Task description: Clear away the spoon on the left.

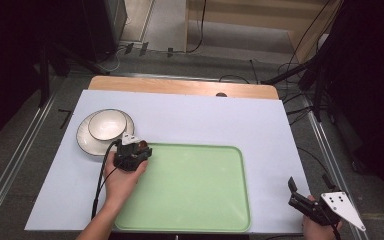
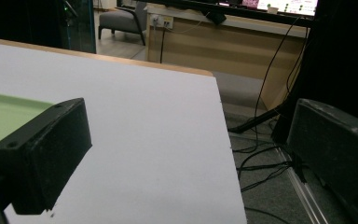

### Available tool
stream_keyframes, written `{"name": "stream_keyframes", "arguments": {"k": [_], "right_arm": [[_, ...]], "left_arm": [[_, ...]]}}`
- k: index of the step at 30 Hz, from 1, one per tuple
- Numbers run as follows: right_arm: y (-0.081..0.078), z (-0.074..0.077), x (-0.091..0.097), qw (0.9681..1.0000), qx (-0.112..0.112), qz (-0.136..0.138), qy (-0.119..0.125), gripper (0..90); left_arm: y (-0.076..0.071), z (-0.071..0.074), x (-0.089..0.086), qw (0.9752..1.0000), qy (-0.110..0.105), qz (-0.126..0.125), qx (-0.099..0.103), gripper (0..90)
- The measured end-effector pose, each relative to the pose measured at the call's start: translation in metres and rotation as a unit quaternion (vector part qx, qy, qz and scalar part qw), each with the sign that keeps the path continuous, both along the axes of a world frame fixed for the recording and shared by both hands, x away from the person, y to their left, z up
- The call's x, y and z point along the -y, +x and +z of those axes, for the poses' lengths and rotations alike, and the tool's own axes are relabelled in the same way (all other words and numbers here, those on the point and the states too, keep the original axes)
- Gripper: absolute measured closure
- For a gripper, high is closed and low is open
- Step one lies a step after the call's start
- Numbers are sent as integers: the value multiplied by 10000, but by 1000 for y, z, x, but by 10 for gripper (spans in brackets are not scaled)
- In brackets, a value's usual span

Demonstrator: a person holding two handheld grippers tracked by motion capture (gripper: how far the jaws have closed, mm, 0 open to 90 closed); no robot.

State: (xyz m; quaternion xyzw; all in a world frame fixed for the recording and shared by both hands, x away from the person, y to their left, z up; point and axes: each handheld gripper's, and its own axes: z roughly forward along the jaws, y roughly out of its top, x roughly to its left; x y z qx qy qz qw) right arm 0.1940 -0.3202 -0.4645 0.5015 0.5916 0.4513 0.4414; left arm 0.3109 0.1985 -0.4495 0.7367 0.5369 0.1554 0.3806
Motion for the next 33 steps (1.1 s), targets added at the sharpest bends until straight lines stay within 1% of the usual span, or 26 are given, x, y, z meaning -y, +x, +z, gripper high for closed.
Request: {"name": "stream_keyframes", "arguments": {"k": [1, 2, 3, 4, 5, 6, 7, 8, 9, 10, 11, 13, 14, 15, 16, 17, 19, 20, 21, 24, 25, 26, 27, 28, 30, 33], "right_arm": [[0, 0, 0, 10000, 5, 5, -12, 0], [0, 0, 1, 10000, 5, 5, -10, 0], [0, 0, 1, 10000, 7, 4, -5, 0], [0, 0, 1, 10000, 7, 4, -5, 0], [0, 0, 1, 10000, 5, 1, 2, 0], [0, 0, 0, 10000, 6, -1, 2, 0], [0, 0, 0, 10000, 0, -2, 7, 0], [0, 0, 0, 10000, 0, -2, 7, 0], [0, 0, 0, 10000, -4, -2, 11, 0], [1, 0, 0, 10000, -6, -1, 8, 0], [1, 0, 0, 10000, -4, 1, 4, 0], [0, 0, 0, 10000, -3, 4, 8, 0], [0, 0, -1, 10000, 0, 4, 4, 0], [1, 0, -1, 10000, 3, 10, -11, 0], [0, 0, -1, 10000, -4, 6, -3, 0], [1, 0, -1, 10000, -2, -2, 11, 0], [1, 0, 0, 10000, 1, 2, 9, 0], [1, -1, -1, 10000, -7, 1, 10, 0], [1, -1, -1, 10000, -7, 1, 10, 0], [1, 0, -1, 10000, -6, 1, 13, 0], [1, 0, -1, 10000, -6, 1, 13, 0], [0, 0, 0, 10000, -1, 3, 9, 0], [0, 0, 0, 10000, 0, 3, 7, 0], [0, 0, 0, 10000, 0, 3, 7, 0], [0, 0, 0, 10000, -3, 3, 9, 0], [0, -1, -1, 10000, -9, 4, 0, 0]], "left_arm": [[-2, 2, -1, 9999, -93, -56, 81, 649], [-4, 4, -3, 9997, -183, -118, 150, 586], [-7, 6, -4, 9989, -372, -189, 193, 518], [-8, 8, -7, 9978, -520, -343, 220, 518], [-9, 10, -9, 9956, -711, -555, 251, 435], [-11, 12, -9, 9937, -848, -684, 246, 236], [-16, 15, -10, 9912, -864, -962, 277, 154], [-16, 15, -10, 9912, -864, -962, 277, 110], [-19, 16, -10, 9906, -872, -1001, 322, 110], [-21, 18, -12, 9906, -845, -1003, 385, 101], [-24, 20, -13, 9904, -878, -976, 430, 95], [-28, 23, -19, 9889, -941, -976, 602, 93], [-30, 24, -22, 9878, -984, -1011, 661, 94], [-32, 24, -24, 9874, -973, -1022, 714, 94], [-34, 24, -27, 9877, -940, -985, 766, 95], [-36, 24, -29, 9877, -924, -964, 817, 127], [-38, 23, -34, 9898, -813, -840, 812, 127], [-41, 22, -40, 9895, -838, -815, 850, 137], [-41, 22, -40, 9895, -838, -815, 850, 136], [-45, 20, -50, 9893, -893, -731, 896, 137], [-46, 20, -53, 9896, -869, -712, 902, 137], [-50, 20, -58, 9898, -813, -676, 955, 137], [-50, 20, -58, 9898, -813, -676, 955, 137], [-52, 20, -61, 9897, -807, -635, 996, 137], [-55, 19, -67, 9899, -792, -599, 1014, 137], [-62, 18, -79, 9905, -735, -480, 1056, 137]]}}
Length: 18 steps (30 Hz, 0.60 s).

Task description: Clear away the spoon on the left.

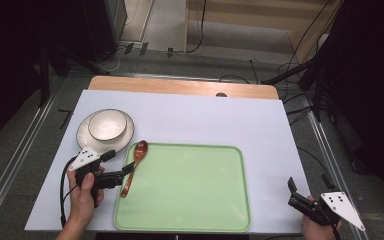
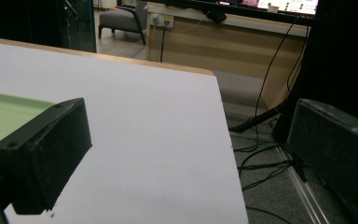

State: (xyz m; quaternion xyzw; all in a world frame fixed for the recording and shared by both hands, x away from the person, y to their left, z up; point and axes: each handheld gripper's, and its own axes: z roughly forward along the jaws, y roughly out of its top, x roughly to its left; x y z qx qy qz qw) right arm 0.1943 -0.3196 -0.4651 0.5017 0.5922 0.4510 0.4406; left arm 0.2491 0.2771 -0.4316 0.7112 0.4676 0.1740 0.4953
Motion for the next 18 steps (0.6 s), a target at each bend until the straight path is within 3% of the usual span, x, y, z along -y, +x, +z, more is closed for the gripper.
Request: {"name": "stream_keyframes", "arguments": {"k": [11, 18], "right_arm": [[-1, -1, 1, 10000, -18, -8, -4, 0], [-1, -1, 3, 10000, -41, -69, -1, 0]], "left_arm": [[-20, -2, -30, 9995, 108, 231, 161, 133], [-34, -5, -63, 9985, 115, 516, 153, 133]]}}
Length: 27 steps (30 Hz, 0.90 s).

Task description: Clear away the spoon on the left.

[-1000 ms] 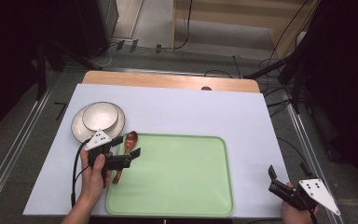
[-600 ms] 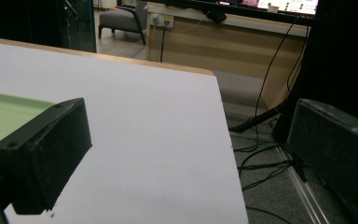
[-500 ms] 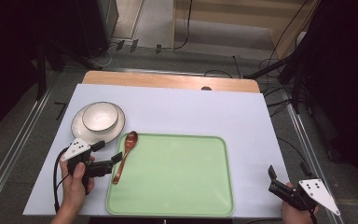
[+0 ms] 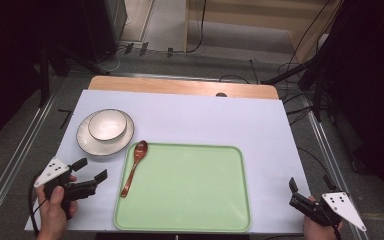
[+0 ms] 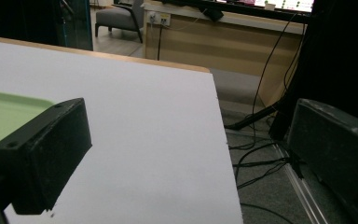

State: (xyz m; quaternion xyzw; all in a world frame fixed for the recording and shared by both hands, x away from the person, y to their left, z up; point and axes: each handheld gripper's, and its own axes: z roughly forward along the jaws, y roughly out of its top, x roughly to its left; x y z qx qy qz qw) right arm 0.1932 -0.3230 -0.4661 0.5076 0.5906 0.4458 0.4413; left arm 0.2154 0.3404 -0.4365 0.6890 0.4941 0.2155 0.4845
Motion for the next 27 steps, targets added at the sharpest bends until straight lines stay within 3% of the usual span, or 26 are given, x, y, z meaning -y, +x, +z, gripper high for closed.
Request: {"name": "stream_keyframes", "arguments": {"k": [3, 6, 9, 11, 16, 22, 27], "right_arm": [[0, 0, 2, 10000, -5, -21, 5, 0], [0, 0, 2, 10000, -8, -48, 27, 0], [-1, 0, 4, 10000, -5, -93, 19, 0], [-1, 0, 8, 9998, -9, -137, 131, 0], [-1, -1, 10, 9997, -26, -162, 164, 0], [-1, -1, 9, 9998, -33, -142, 163, 0], [0, -1, 9, 9998, -33, -126, 157, 0]], "left_arm": [[-6, -2, -13, 9999, 27, 130, 56, 134], [-11, -2, -21, 9994, 261, 217, 118, 134], [-15, -2, -32, 9992, 234, 284, 166, 134], [-18, -2, -42, 9990, 89, 385, 189, 134], [-17, -5, -45, 9989, 52, 442, 130, 135], [-15, -9, -37, 9990, 230, 390, 68, 135], [-13, -11, -38, 9989, 216, 406, 28, 135]]}}
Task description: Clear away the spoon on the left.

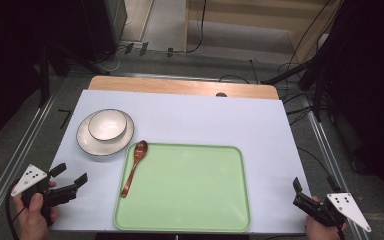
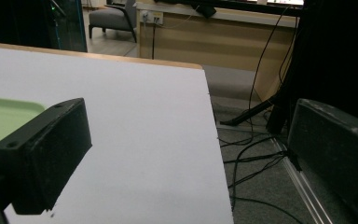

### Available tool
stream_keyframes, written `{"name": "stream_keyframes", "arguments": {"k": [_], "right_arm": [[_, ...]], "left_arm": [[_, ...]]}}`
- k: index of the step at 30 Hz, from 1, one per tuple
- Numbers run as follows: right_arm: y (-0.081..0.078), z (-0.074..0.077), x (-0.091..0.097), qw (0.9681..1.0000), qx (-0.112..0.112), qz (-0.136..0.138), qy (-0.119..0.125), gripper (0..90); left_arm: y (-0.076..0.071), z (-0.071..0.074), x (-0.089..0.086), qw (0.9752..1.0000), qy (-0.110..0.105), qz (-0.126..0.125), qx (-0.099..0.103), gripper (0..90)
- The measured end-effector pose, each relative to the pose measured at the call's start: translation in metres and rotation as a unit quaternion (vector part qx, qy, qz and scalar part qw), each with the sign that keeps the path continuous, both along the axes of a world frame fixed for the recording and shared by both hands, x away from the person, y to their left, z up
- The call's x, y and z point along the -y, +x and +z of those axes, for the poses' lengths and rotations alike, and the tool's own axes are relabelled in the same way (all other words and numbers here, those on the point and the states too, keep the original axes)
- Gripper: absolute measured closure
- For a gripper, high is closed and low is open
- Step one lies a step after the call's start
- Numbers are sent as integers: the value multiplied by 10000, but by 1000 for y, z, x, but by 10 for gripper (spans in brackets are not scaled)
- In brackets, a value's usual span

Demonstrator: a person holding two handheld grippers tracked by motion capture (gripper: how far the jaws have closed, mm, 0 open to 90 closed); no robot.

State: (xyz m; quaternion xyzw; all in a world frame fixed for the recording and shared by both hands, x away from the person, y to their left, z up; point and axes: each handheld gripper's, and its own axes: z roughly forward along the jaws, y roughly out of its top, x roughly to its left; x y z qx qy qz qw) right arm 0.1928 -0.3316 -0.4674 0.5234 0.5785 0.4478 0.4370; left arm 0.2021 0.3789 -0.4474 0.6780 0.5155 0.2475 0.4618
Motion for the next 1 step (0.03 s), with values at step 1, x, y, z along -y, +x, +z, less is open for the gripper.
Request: {"name": "stream_keyframes", "arguments": {"k": [1], "right_arm": [[0, 0, -1, 10000, -5, -4, 7, 0]], "left_arm": [[0, -1, 0, 10000, -17, 11, -13, 135]]}}
